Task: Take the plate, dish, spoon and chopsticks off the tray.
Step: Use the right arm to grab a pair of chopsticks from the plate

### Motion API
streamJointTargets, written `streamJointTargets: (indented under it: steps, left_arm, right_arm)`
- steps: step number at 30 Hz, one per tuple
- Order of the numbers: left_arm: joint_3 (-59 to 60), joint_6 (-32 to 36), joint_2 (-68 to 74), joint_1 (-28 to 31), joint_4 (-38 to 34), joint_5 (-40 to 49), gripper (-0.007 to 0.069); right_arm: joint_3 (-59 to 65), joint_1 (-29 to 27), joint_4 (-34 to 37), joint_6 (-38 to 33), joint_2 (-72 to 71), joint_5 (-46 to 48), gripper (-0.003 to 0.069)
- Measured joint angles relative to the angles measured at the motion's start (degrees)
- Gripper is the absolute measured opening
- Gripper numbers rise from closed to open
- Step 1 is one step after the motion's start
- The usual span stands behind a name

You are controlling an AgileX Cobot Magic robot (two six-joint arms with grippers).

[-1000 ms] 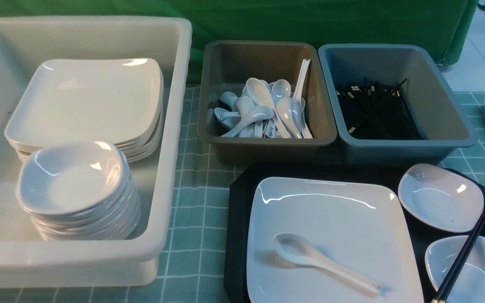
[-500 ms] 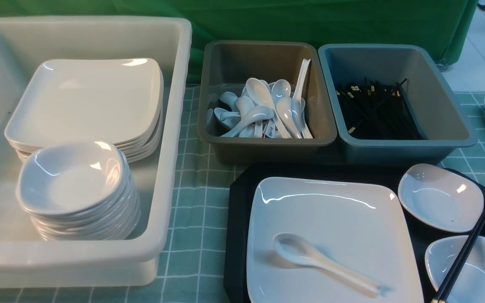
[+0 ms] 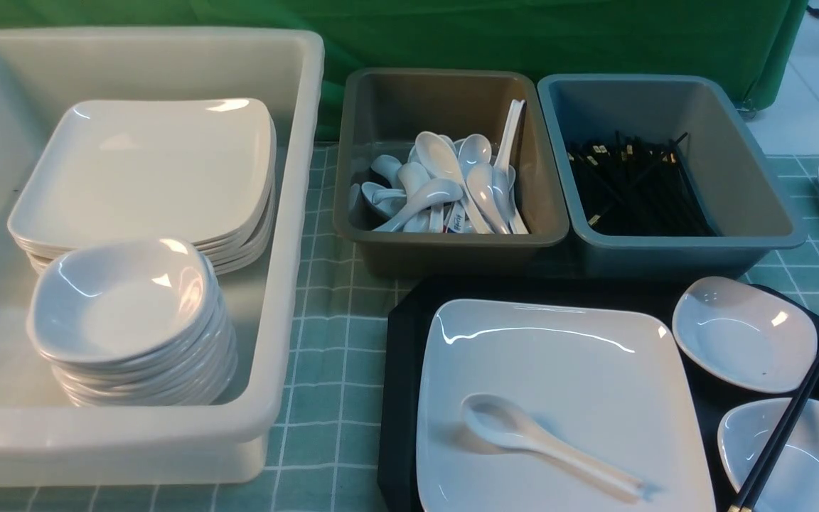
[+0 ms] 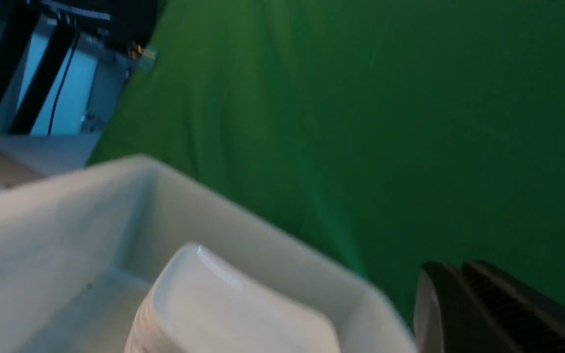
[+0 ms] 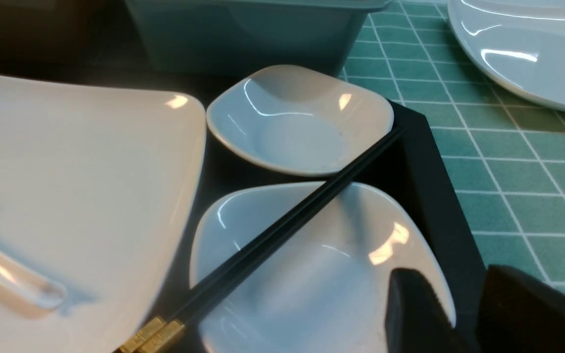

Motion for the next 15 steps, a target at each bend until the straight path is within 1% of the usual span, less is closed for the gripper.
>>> streamJointTargets:
  steps: [1, 3, 4, 5, 6, 7, 9, 10, 11, 12, 13, 14, 15]
  left_arm:
    - [0.0, -1.2, 0.0, 0.0, 0.0, -0.9, 0.0017]
    - [-0.2, -8.7, 0.0, 0.0, 0.7, -9.8, 0.0017]
    - [-1.3, -11.0, 0.0, 0.0, 1.0, -10.9, 0.0017]
    - [-5.3, -14.1, 0.0, 0.0, 2.8, -8.9, 0.0017]
    - [-6.0, -14.7, -0.1, 0.0, 3.1, -8.3, 0.0017]
    - [-9.1, -15.3, 0.2, 0.0, 4.5, -5.5, 0.0017]
    - [-17.3, -16.5, 2.3, 0.0, 8.7, 3.8, 0.0017]
    - [-21.4, -16.7, 3.8, 0.0, 10.6, 9.0, 0.0017]
    - [-26.5, -16.7, 6.2, 0.0, 12.7, 16.1, 0.0017]
    - [-33.5, -16.3, 9.6, 0.0, 14.5, 26.7, 0.0017]
    - [-36.3, -15.6, 12.3, 0.0, 14.9, 31.4, 0.0017]
    - [-42.9, -12.0, 18.0, 0.0, 15.5, 43.6, 0.0017]
    - [-45.7, -9.5, 21.0, 0.0, 15.5, 49.4, 0.0017]
  right_arm:
    - [0.0, 0.0, 0.0, 0.0, 0.0, -0.1, 0.0242]
    - [0.0, 0.0, 1.5, 1.1, 0.0, -2.4, 0.0242]
    - [0.0, 0.0, 3.0, 3.2, 0.0, -4.1, 0.0242]
    - [0.0, 0.0, 5.8, 6.7, 0.0, -7.9, 0.0242]
    - [0.0, 0.0, 7.1, 8.2, 0.0, -9.2, 0.0242]
    - [0.0, 0.0, 9.8, 11.4, 0.0, -11.7, 0.0242]
    - [0.0, 0.0, 12.8, 19.5, 0.0, -17.2, 0.0242]
    - [0.0, 0.0, 13.4, 22.4, 0.0, -20.0, 0.0242]
    - [0.0, 0.0, 14.1, 25.2, 0.0, -22.5, 0.0242]
    - [0.0, 0.0, 14.6, 27.2, 0.0, -25.1, 0.0242]
    - [0.0, 0.0, 14.7, 28.1, 0.0, -26.5, 0.0242]
    - [0.0, 0.0, 14.9, 28.8, 0.0, -28.5, 0.0242]
    - [0.0, 0.0, 15.1, 28.9, 0.0, -29.8, 0.0242]
